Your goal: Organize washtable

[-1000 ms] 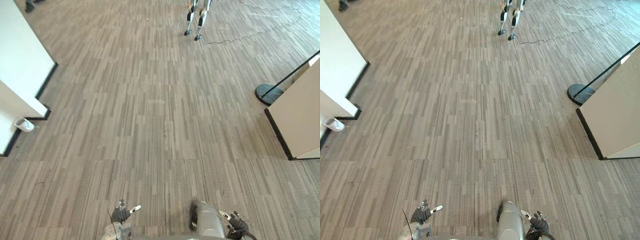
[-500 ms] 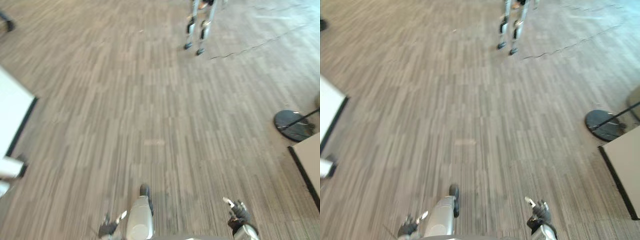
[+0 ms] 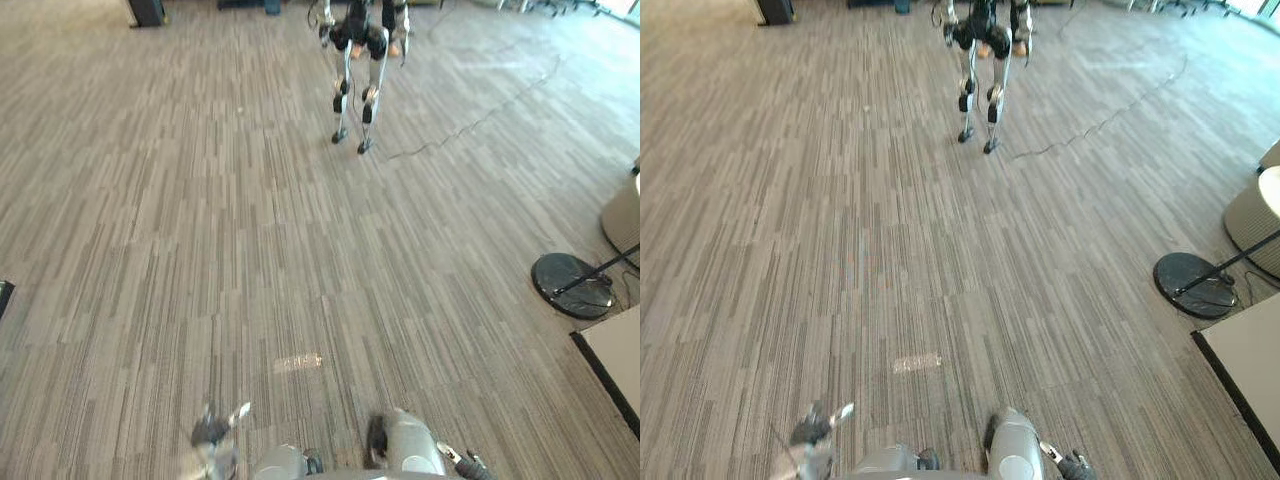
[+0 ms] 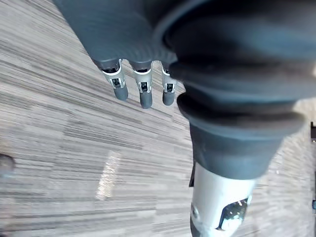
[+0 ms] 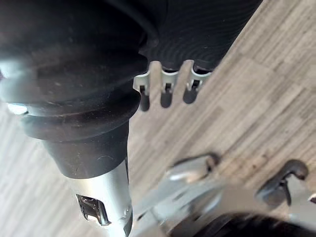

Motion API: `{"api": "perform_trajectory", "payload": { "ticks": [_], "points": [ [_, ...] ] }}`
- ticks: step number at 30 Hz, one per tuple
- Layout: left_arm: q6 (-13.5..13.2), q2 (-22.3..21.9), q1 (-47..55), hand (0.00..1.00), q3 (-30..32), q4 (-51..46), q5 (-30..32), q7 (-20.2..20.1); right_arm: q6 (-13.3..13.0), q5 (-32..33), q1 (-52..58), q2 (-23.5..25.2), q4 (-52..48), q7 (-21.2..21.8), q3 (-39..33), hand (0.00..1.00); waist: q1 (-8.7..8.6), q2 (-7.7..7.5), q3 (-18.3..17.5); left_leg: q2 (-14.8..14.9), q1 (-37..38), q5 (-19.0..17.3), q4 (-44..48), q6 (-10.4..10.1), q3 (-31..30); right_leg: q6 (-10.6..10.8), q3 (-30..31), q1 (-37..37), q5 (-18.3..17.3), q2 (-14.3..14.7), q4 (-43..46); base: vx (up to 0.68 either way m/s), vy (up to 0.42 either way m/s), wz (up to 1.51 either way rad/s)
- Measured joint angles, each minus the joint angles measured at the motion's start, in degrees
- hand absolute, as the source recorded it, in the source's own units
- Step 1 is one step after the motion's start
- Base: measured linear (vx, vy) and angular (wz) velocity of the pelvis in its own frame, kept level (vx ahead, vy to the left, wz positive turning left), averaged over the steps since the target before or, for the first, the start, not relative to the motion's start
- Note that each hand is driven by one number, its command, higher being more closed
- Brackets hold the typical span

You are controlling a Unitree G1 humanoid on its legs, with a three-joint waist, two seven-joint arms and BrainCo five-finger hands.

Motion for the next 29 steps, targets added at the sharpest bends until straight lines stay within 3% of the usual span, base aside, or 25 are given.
{"api": "perform_trajectory", "payload": {
  "ticks": [1,2,3,6,8,9,10,11,13,14,16,18,21,23,26,29],
  "points": [
    [0.1,-0.9,1.1,0.0,2.0,0.0,-0.2,0.1,-0.2,0.0,-0.6,-0.2,-1.2,0.0,0.3,0.0,0.45,0.22,0.0,2.2,-3.2,4.1,8.8,-3.7,-0.1,-0.4,-0.7,2.4,-1.2,1.0,-1.1,0.58,-0.142,0.09],
    [0.5,-1.1,3.2,0.0,3.0,0.7,-0.5,0.2,-0.7,0.3,-1.4,-0.1,-2.5,0.0,1.0,0.0,1.13,0.23,0.0,6.0,-6.9,7.7,18.5,-3.5,1.0,-1.0,-0.9,6.5,-1.8,2.6,-3.9,0.68,-0.147,-0.03],
    [0.5,-1.1,3.6,0.0,3.8,1.6,-1.7,0.2,-1.5,0.6,-2.5,-0.3,-2.7,0.0,0.8,0.0,1.86,-0.16,-0.1,9.3,-8.5,6.9,21.6,-2.9,3.1,-1.1,-0.9,10.4,-1.9,3.4,-6.6,0.55,-0.104,-0.07],
    [0.5,-0.8,3.5,0.0,4.4,1.3,-1.7,0.1,-2.0,1.1,-5.1,-1.0,-2.8,-0.4,0.4,0.0,3.04,-1.56,0.3,12.5,-8.5,6.1,12.7,-2.1,8.3,-1.1,0.9,16.1,-1.9,2.3,-10.1,0.5,-0.033,-0.14],
    [0.5,-0.9,3.5,0.0,4.3,1.2,-1.6,0.1,-2.7,1.1,-6.4,-1.2,-2.8,-0.4,-0.3,0.0,3.08,-1.42,0.3,12.1,-7.8,6.3,-1.1,-2.3,9.1,-1.0,1.3,17.6,-1.9,1.0,-10.6,0.33,0.107,-0.24],
    [0.5,-1.0,3.6,0.0,4.2,1.3,-1.6,0.1,-2.7,1.1,-6.5,-1.1,-2.9,-0.4,-0.3,0.0,2.96,-1.27,0.1,11.2,-7.1,7.8,-11.3,-2.1,8.9,0.1,1.6,18.1,-2.6,0.2,-10.6,0.29,0.18,-0.15],
    [0.5,-1.4,3.6,0.0,3.9,1.6,-1.6,0.1,-2.7,1.1,-5.9,-1.7,-3.1,-0.4,-0.3,0.0,2.97,-0.52,-0.3,10.6,-6.7,16.0,-19.6,-1.4,7.8,3.3,2.0,18.7,-4.7,0.0,-10.6,0.36,0.257,-0.11],
    [0.4,-1.8,3.2,0.0,3.3,2.3,-1.7,0.2,-2.5,1.1,-5.3,-1.7,-2.5,-0.5,-0.1,0.0,2.97,0.73,-0.6,9.9,-6.3,18.0,-21.4,-0.8,6.5,5.7,2.3,19.8,-7.0,0.0,-11.5,0.3,0.224,0.13],
    [0.4,-0.5,2.9,0.0,2.1,2.9,-1.7,0.2,-2.2,1.0,-4.2,-0.4,-2.3,-0.9,0.3,0.0,2.16,-0.97,-1.0,7.8,-6.3,18.3,-22.4,-0.4,5.6,5.8,2.3,19.8,-6.9,-2.0,-11.5,0.2,0.19,0.23],
    [0.3,0.3,2.8,0.0,2.2,2.8,-1.7,0.1,-2.0,1.0,-3.9,0.6,-2.2,-1.0,0.6,0.0,2.61,-2.2,-1.0,6.5,-5.7,18.3,-22.8,-0.4,5.8,6.0,2.9,19.9,-7.0,-3.1,-11.6,0.17,0.163,-0.06],
    [0.4,1.2,2.9,0.0,2.2,3.4,-1.7,0.2,-2.1,1.0,-3.9,1.4,-2.2,-1.0,0.8,0.0,2.96,-3.04,-1.1,5.6,-4.6,18.2,-23.3,-0.4,6.8,6.1,5.0,19.8,-7.0,-3.9,-11.5,0.11,0.087,-0.33],
    [0.5,1.9,3.8,0.0,2.1,3.6,-1.6,0.2,-2.1,1.0,-3.9,1.5,-2.1,-1.0,0.9,0.0,2.89,-3.0,-1.2,5.4,-2.3,18.2,-25.9,-0.4,7.9,6.1,6.1,19.8,-7.0,-3.9,-11.5,0.03,0.019,-0.45],
    [0.6,1.5,3.7,0.0,1.3,5.6,-0.8,0.2,-2.1,0.8,-3.6,0.9,-0.7,-1.1,0.9,0.0,2.57,-1.66,-2.1,5.4,0.8,18.6,-33.1,-0.8,8.6,6.3,7.9,17.8,-6.9,-3.0,-11.7,-0.02,-0.024,-0.47],
    [0.6,2.0,3.5,0.0,-0.4,5.7,-0.3,0.2,-1.5,0.0,-2.8,0.7,0.6,-1.2,0.8,0.0,0.9,-1.54,-2.5,4.8,1.7,21.1,-37.7,-1.0,8.0,6.9,8.1,16.5,-6.8,-2.9,-12.0,-0.05,-0.021,-0.11],
    [0.5,2.1,3.2,0.0,-2.2,5.7,0.3,0.1,-1.1,-1.6,-1.2,0.6,1.2,-1.2,0.9,0.0,-0.01,-1.53,-3.1,4.1,2.1,22.3,-40.2,-0.8,7.5,7.5,8.1,16.0,-6.4,-3.0,-12.3,-0.01,-0.004,0.01],
    [0.3,2.6,3.1,0.0,-2.7,6.1,0.8,0.1,-0.5,-3.1,-1.0,1.2,2.6,-1.3,1.0,0.0,0.11,-2.82,-4.0,3.8,2.4,22.3,-40.2,-0.8,7.5,7.6,8.5,16.1,-6.4,-3.2,-12.4,-0.02,0.025,-0.02]
  ]
}}
